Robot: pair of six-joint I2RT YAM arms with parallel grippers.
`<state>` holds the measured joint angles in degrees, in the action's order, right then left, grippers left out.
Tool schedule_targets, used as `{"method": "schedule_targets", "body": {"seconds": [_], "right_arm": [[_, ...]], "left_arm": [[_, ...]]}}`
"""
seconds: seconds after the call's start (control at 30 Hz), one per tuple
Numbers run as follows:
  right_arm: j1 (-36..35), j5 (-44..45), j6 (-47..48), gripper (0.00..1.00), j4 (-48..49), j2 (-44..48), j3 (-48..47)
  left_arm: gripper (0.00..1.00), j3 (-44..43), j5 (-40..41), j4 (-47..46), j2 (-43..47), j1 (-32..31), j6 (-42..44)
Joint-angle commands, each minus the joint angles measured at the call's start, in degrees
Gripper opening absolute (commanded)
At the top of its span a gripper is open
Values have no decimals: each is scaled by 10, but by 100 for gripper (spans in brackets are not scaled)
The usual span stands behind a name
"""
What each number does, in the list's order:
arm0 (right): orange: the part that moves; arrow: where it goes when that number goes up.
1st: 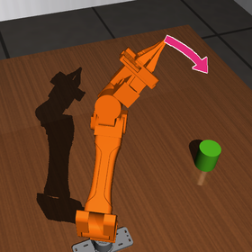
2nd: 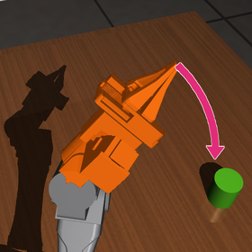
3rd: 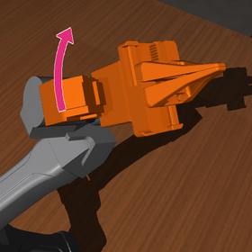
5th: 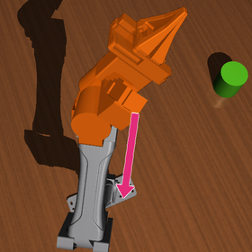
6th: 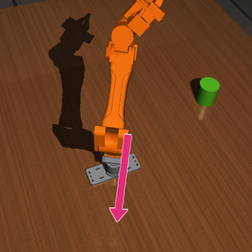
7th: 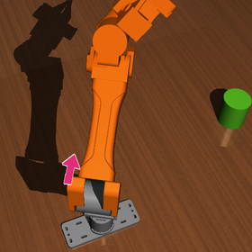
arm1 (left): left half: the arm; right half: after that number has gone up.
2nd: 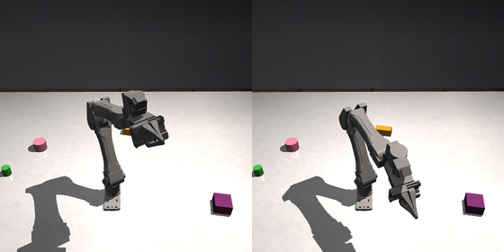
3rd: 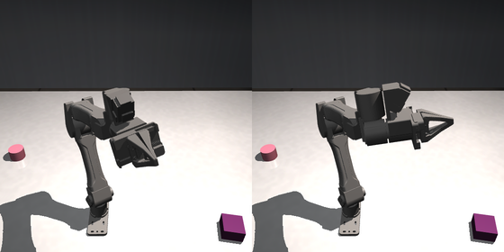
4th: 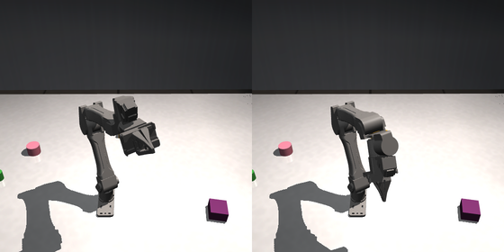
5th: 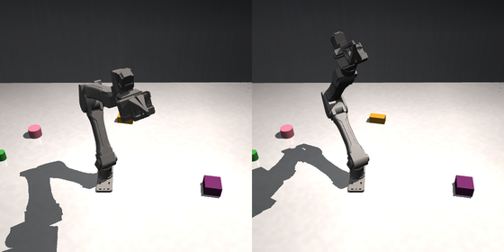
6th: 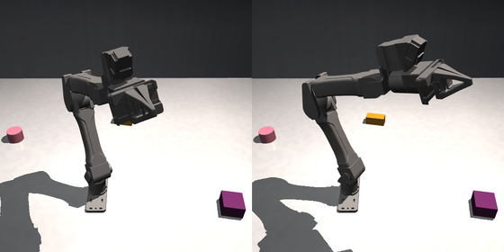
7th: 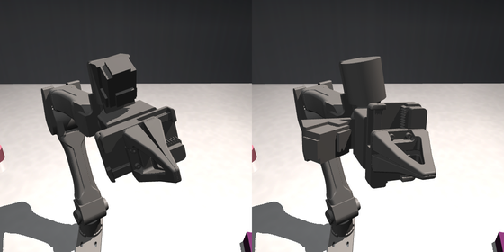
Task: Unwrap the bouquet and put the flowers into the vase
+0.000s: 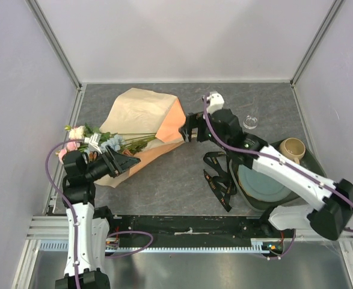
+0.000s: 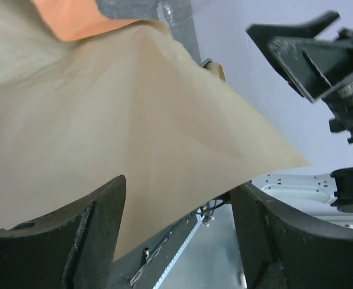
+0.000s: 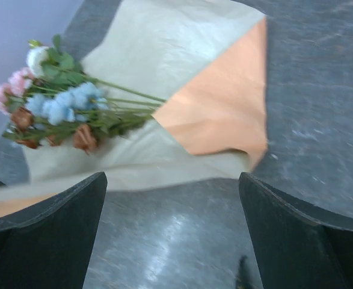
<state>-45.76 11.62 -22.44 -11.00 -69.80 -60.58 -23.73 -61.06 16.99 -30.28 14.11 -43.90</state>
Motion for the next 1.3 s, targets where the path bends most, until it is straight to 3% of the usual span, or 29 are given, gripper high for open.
{"method": "schedule_targets", "body": {"seconds": [0.0, 0.17, 0.23, 0.33, 0.4, 0.5, 0.67, 0.73, 0.9, 1.0, 1.07, 1.17, 1.27], "right_arm": [[9, -117, -42, 98, 5, -94, -118], [8, -270, -49, 91, -15, -222, -199], [5, -310, -46, 87, -13, -257, -198], [-6, -318, -31, 84, -11, -265, -161], [-14, -306, -23, 83, -8, -252, -107], [-20, -296, -25, 78, 14, -222, -20], [-21, -267, -38, 77, 54, -178, 86], [-21, -265, -29, 78, 48, -177, 100], [6, -202, -2, 83, 17, -138, 90], [17, -168, 2, 87, 11, -77, 84], [18, -145, 2, 88, 6, -26, 82], [18, -106, 1, 88, -6, 48, 92], [18, -54, 6, 90, -25, 123, 108]], "left_arm": [[79, -93, -18, 79, 5, -6, 101], [85, -147, -6, 96, 8, -18, 148], [85, -186, 49, 153, -3, -25, 187], [83, -251, 157, 210, -21, -26, 236], [81, -267, 180, 208, -39, -26, 232], [77, -260, 170, 166, -78, -27, 194], [71, -194, 63, 23, -172, -42, 110], [74, -196, 87, 16, -227, -76, 110], [81, -224, 200, -46, -356, -259, 95], [81, -209, 246, -139, -409, -290, 34], [71, -205, 290, -163, -449, -300, 1], [68, -208, 381, -206, -495, -318, -15], [68, -226, 378, -272, -575, -323, -53]]}}
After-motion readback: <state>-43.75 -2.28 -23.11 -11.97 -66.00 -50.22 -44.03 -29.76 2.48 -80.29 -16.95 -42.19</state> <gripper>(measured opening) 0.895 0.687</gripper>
